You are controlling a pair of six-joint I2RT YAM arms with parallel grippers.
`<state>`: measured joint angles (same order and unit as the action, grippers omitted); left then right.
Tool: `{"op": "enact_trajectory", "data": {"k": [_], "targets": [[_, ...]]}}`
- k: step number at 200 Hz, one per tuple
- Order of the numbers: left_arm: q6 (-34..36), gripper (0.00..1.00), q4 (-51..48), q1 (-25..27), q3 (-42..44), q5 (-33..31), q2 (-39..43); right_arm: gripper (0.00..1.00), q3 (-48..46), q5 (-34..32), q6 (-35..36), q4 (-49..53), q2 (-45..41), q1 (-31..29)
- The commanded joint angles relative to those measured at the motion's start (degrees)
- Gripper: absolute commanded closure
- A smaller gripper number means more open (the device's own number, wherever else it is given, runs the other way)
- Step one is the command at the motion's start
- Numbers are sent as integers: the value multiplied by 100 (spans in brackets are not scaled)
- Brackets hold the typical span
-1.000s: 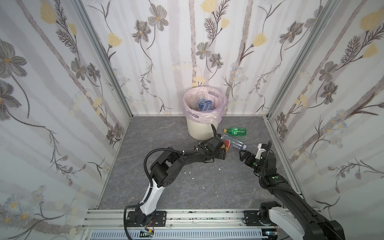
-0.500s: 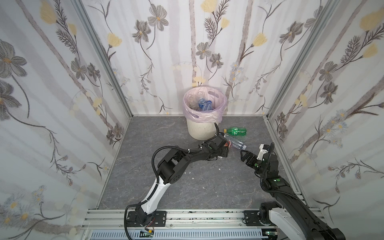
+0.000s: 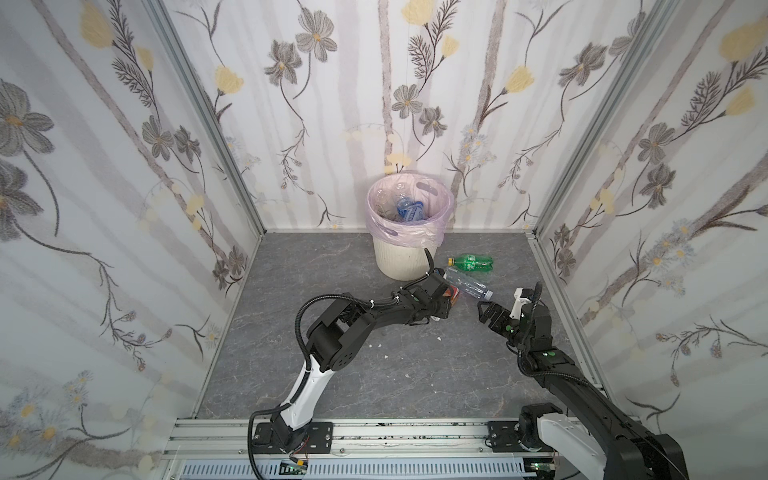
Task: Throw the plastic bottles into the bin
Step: 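Lift the red-gold bottle with the left gripper while the right gripper closes on it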
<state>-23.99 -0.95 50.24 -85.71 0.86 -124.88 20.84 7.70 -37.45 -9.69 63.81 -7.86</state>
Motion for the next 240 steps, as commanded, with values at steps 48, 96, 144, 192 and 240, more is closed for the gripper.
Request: {"op": "enact_trajectory", "data": {"k": [48,96,144,192,240], "targets": [[-330,54,99,-14,381,335,616,0,82,751,-673,-1133,733,-14],[-672,54,582,-49,719,833,932,0,136,1251,-1406,-2063,1287,-45],[-875,55,976,-49,1117,977,1305,1,436,1391,-1940,-2682,1849,-301],[-947,55,1338,-56,1683,944,1675,13,746,1503,-2357,-3339,2547,-654],[-922,55,1369,-135,1887,848,1913,24,902,1566,-2615,-3858,3217,-997]]}}
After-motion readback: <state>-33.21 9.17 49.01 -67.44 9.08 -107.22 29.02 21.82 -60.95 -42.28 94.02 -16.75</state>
